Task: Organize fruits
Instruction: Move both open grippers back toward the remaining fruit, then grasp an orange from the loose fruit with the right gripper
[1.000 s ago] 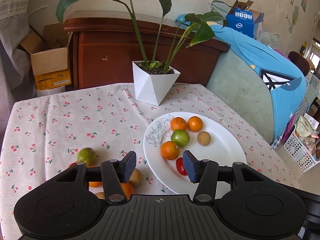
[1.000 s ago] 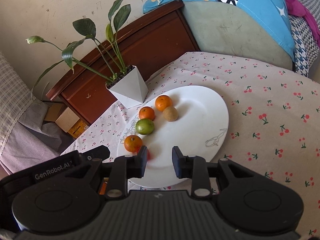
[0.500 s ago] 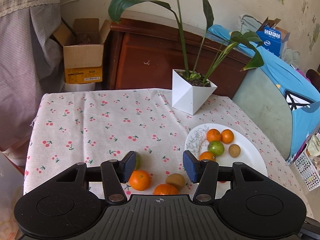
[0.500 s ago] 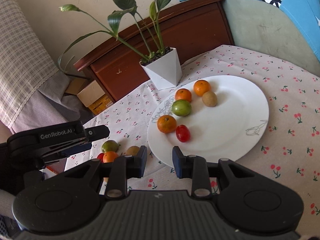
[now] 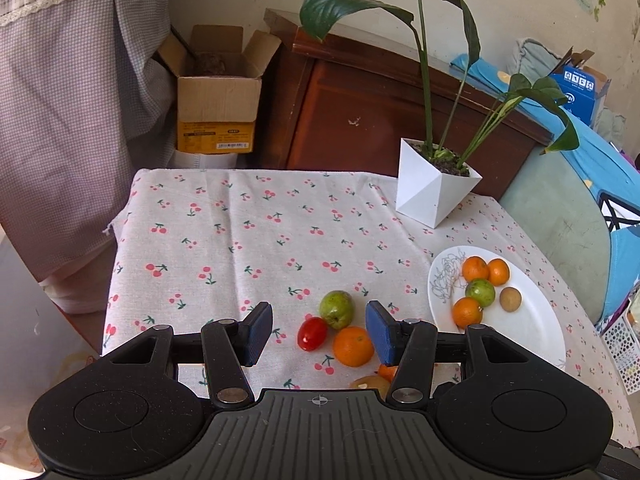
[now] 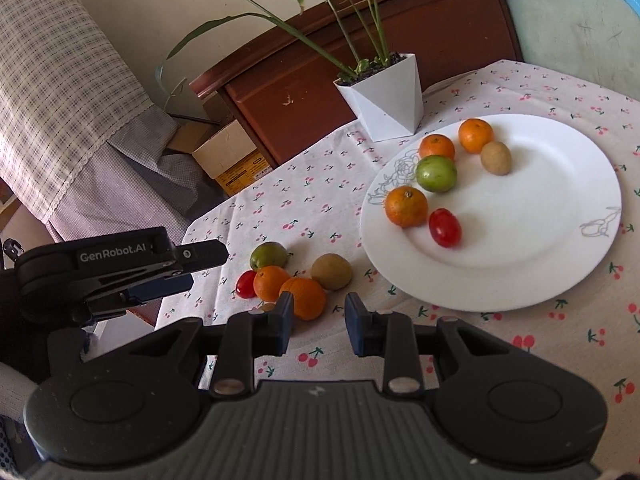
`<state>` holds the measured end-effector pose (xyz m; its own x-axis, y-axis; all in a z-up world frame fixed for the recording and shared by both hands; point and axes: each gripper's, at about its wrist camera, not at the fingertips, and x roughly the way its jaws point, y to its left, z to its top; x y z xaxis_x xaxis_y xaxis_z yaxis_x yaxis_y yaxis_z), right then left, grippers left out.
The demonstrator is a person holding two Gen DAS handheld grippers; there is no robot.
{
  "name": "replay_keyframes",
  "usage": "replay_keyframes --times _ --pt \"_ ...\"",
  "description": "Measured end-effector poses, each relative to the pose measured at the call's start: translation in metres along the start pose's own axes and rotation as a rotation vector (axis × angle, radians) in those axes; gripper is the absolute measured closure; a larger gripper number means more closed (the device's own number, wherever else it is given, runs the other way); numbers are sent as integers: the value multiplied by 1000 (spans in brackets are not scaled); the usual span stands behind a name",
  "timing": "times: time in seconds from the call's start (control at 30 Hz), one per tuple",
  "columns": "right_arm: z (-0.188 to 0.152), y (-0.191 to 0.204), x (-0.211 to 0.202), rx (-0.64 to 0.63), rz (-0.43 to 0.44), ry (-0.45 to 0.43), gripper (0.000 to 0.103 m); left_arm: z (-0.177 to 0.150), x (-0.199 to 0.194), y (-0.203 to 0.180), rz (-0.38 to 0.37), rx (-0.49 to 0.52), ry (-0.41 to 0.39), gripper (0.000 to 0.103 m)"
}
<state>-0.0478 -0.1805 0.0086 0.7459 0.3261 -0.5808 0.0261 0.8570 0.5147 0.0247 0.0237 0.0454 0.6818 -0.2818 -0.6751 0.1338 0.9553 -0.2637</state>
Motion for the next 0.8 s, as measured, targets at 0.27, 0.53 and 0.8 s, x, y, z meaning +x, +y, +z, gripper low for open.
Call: replay_keyframes --times 0.27,0.53,0.8 --pt "-1 2 13 39 24 -11 63 -5 0 7 5 1 23 53" --pt "-1 5 27 60 35 -7 63 -7 -1 13 13 -2 32 53" --pt "-1 -4 29 126 48 -6 72 -12 2 12 7 15 59 53"
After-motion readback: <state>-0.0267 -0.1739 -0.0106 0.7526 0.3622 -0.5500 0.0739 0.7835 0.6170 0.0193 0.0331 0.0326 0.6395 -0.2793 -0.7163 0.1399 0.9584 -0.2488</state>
